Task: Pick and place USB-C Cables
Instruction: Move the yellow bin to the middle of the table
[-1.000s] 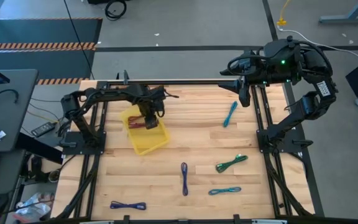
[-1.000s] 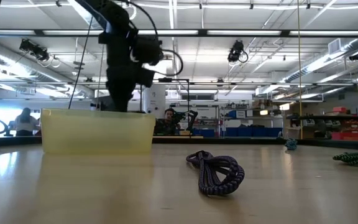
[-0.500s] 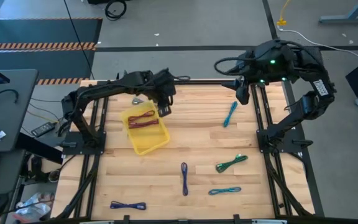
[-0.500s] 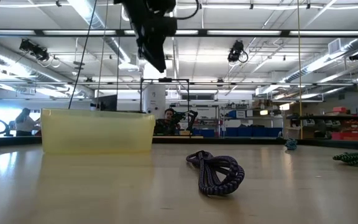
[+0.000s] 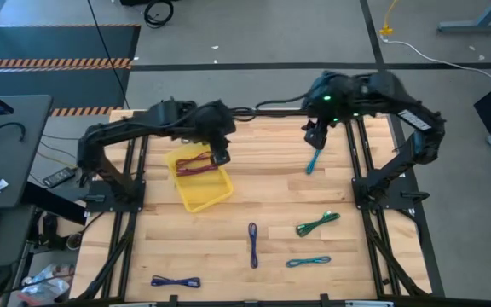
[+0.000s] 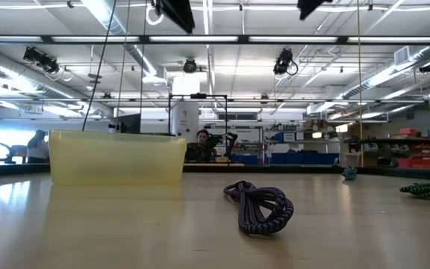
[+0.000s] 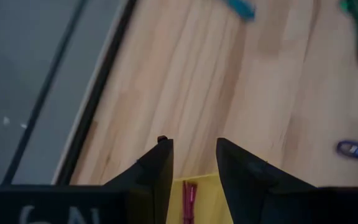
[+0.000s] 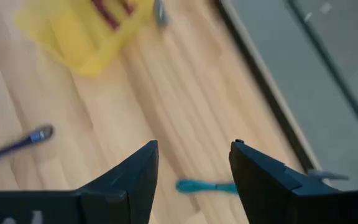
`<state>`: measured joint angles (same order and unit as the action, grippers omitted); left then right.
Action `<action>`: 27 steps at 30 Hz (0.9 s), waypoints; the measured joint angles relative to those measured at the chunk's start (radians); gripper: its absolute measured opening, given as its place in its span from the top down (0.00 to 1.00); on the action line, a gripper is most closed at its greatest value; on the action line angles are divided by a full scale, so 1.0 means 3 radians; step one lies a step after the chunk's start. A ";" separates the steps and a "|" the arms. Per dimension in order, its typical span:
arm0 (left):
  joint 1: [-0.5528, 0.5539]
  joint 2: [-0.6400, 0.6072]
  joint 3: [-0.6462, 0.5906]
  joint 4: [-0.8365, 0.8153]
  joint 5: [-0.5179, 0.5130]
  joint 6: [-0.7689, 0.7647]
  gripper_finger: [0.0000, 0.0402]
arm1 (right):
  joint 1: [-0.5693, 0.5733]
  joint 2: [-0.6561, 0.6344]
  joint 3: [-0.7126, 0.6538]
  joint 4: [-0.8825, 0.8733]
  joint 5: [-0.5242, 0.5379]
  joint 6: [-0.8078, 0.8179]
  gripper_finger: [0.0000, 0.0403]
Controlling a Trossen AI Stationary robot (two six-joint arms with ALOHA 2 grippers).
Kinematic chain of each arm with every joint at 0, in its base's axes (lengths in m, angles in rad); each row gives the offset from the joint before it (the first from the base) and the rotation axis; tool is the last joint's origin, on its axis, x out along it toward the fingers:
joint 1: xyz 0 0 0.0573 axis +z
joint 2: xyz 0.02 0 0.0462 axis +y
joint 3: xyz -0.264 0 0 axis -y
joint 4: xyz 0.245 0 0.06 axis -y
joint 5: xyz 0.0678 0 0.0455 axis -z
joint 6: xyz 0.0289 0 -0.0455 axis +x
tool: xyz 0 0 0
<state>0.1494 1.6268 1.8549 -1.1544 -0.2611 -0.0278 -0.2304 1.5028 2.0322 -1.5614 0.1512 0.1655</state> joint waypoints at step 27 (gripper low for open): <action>-0.1170 -0.1454 0.0063 -0.0896 -0.1848 -0.1364 0.68 | 0.0451 0.1441 -0.0842 0.3369 -0.3078 -0.0209 0.56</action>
<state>-0.2016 1.1907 1.8736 -1.4231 -0.8154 -0.4371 -0.0953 1.9350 1.7796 -0.5509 -0.7722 0.1028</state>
